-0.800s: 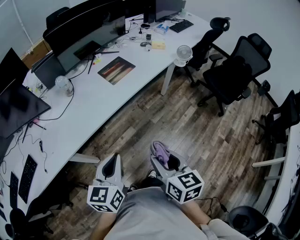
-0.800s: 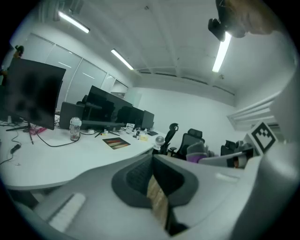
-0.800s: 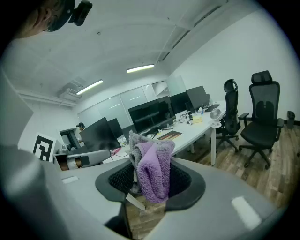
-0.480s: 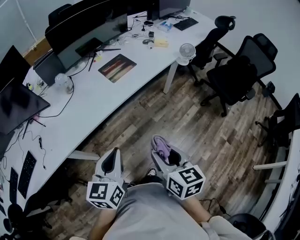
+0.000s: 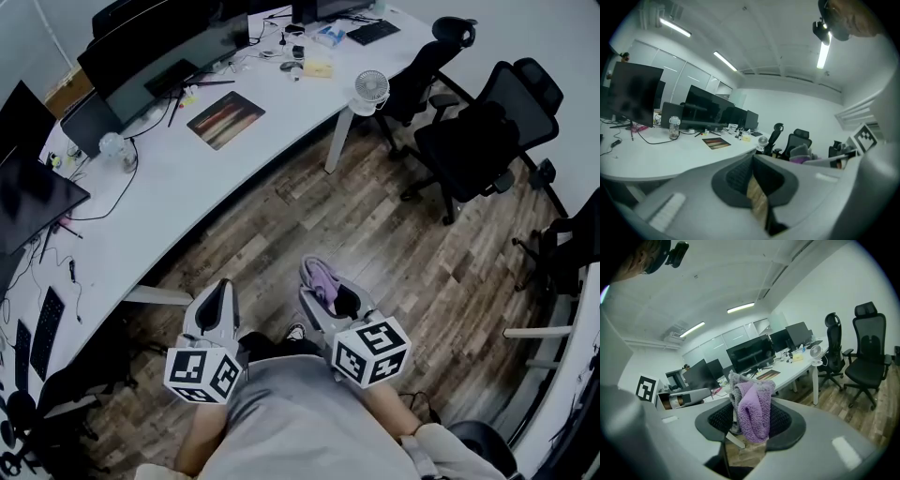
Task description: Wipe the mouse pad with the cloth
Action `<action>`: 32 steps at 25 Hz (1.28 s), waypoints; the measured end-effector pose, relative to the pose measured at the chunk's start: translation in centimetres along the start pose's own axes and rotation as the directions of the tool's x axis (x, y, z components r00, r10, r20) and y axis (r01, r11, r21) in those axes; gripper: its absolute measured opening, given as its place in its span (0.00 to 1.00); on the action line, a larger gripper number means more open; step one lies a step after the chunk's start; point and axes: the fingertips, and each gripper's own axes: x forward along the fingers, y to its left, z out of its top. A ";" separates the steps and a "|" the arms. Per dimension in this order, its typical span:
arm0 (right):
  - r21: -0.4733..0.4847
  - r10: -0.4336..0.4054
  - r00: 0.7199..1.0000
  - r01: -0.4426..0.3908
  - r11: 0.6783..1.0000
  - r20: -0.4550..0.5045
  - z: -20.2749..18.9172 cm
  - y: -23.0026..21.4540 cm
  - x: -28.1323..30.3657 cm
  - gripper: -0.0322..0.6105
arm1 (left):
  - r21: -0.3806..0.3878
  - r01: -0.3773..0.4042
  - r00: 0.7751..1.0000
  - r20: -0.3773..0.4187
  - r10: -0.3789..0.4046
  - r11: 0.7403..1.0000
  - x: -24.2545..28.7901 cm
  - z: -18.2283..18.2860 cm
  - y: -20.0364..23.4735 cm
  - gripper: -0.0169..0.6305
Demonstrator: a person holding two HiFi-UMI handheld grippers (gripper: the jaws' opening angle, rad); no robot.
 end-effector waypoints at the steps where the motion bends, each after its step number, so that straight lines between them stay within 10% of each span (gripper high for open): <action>1: 0.003 0.005 1.000 -0.005 1.000 -0.001 -0.1 -0.2 -0.1 0.33 | -0.003 -0.003 1.000 -0.004 0.003 1.000 0.1 -0.2 -0.2 0.03; 21: 0.015 0.015 0.999 -0.015 1.000 -0.032 2.6 -5.0 4.3 0.34 | -0.002 0.036 0.999 -0.032 -0.036 0.999 7.9 1.1 0.1 0.03; 32: -0.003 0.064 0.996 -0.064 0.998 -0.057 9.1 -6.3 15.1 0.34 | -0.027 -0.025 0.999 -0.020 0.025 0.999 16.3 5.7 7.5 0.03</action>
